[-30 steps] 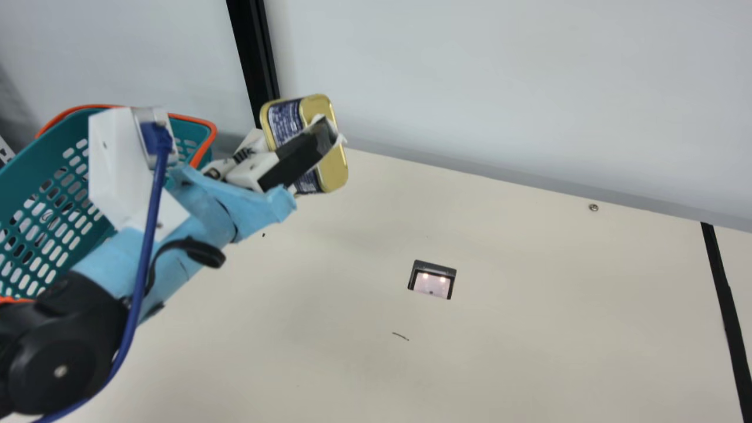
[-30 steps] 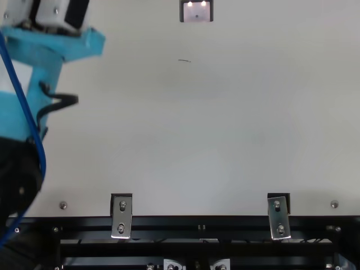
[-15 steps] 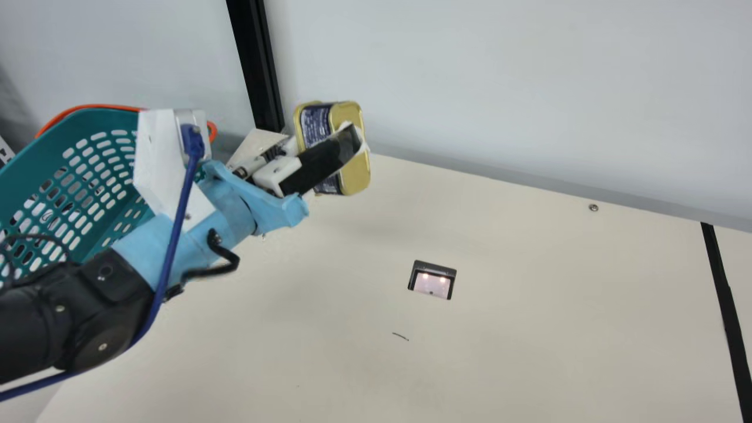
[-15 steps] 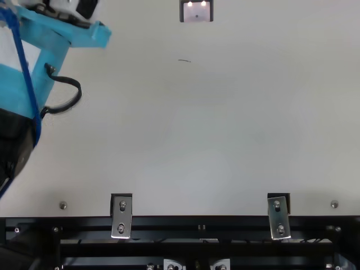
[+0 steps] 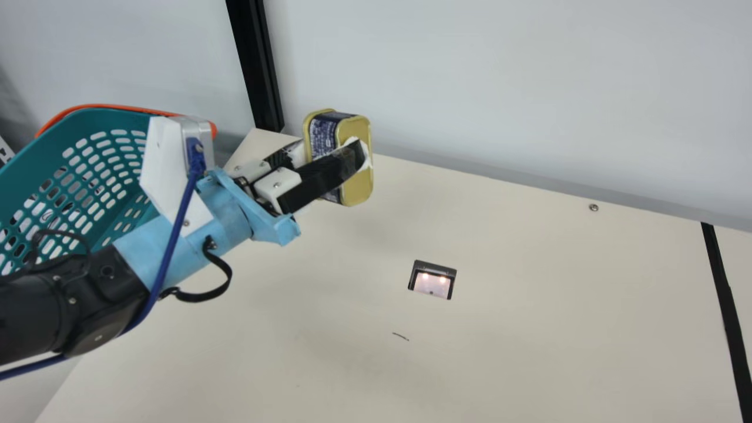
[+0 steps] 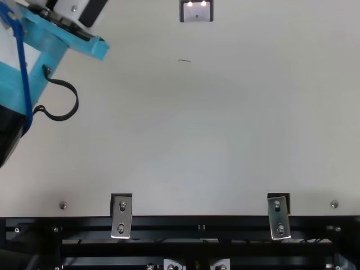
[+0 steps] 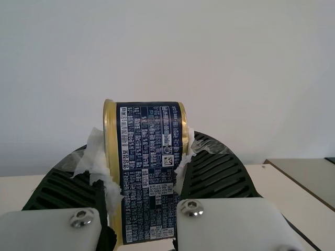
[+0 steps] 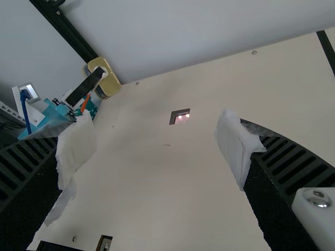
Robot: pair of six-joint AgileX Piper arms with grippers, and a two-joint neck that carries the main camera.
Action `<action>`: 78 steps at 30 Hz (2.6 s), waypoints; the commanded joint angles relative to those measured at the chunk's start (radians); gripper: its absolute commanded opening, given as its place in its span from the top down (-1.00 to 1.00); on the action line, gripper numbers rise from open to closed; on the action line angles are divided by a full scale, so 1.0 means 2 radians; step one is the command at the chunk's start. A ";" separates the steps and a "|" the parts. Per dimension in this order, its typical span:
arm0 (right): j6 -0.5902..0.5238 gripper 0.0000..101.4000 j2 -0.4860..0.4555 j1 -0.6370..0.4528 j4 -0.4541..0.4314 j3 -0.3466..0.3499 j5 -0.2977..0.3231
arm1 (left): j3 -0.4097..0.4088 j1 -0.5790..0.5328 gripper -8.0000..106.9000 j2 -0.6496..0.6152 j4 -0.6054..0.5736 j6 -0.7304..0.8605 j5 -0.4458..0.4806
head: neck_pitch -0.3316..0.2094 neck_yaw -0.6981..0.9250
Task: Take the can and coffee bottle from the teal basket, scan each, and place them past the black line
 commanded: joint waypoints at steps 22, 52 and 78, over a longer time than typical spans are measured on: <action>0.000 -1.00 0.000 0.000 0.000 0.000 0.000 | -0.013 -0.127 0.68 0.026 -0.206 0.156 0.046 | 0.000 -0.001; 0.000 -1.00 0.000 0.000 0.000 0.000 0.000 | -0.092 -0.252 0.68 0.183 -0.382 0.301 -0.021 | 0.000 -0.001; 0.000 -1.00 0.000 0.000 0.000 0.000 0.000 | -0.173 -0.214 0.68 0.129 -0.314 0.347 0.095 | 0.000 -0.001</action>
